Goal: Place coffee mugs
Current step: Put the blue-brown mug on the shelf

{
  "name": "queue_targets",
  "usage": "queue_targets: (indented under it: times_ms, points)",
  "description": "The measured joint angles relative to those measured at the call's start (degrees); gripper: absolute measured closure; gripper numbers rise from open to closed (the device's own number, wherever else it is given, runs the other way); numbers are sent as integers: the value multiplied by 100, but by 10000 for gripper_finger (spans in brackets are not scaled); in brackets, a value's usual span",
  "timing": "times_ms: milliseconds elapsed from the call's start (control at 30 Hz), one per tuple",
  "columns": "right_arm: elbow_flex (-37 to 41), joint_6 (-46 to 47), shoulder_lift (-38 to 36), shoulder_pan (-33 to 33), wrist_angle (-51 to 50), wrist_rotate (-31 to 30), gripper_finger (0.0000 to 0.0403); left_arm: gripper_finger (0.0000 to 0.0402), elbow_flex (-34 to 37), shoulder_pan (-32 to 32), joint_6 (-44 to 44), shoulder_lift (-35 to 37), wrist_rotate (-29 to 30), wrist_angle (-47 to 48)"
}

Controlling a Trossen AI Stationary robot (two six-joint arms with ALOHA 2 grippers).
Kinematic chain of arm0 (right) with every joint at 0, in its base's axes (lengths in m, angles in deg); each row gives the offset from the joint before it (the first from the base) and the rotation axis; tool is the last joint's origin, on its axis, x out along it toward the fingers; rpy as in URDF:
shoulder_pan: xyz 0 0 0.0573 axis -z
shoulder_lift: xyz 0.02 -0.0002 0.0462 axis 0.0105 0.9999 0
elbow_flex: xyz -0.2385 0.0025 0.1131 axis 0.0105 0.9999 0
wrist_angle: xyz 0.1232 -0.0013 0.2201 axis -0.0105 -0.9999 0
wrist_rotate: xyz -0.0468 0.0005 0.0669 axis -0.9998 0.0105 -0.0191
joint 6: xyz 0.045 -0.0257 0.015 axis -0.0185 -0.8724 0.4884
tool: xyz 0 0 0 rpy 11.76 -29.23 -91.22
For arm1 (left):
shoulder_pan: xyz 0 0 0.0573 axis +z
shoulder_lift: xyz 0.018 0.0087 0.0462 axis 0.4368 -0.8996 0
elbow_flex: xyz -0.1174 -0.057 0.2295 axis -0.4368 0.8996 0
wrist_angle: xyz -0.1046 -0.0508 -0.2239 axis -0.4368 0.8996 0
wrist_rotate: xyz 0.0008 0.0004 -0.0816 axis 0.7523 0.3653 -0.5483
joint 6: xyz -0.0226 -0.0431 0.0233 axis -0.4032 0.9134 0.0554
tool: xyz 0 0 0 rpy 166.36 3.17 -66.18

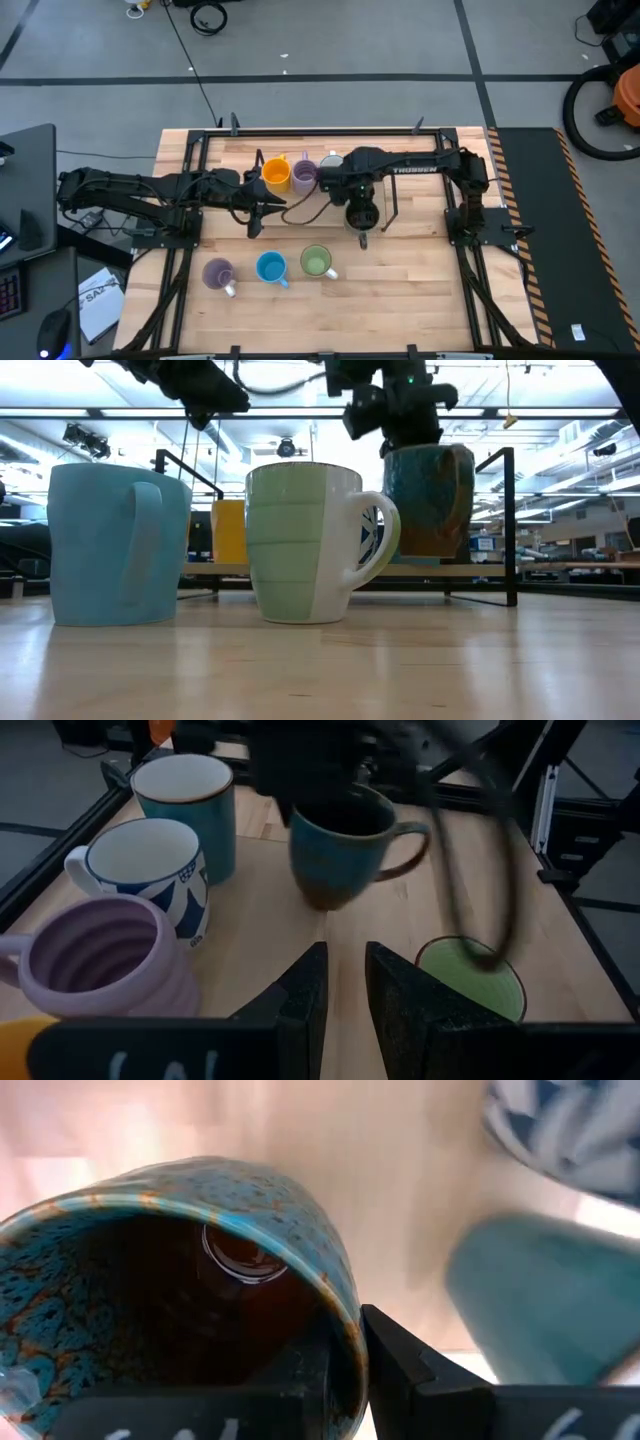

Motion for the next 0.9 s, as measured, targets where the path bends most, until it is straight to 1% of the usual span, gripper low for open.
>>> queue_targets:
  times_ms: [200, 367, 833, 900]
  points:
    - [53, 176, 0, 272, -26, -238, 358, 324, 0, 0, 2, 0, 0, 119]
    - [53, 135, 0, 392, -66, -251, 358, 324, 0, 0, 2, 1, 0, 250]
    - [53, -72, 0, 519, -183, -217, 358, 324, 0, 0, 13, 0, -2, 247]
    - [53, -78, 0, 523, -217, -367, 353, 324, 0, 0, 13, 1, -1, 246]
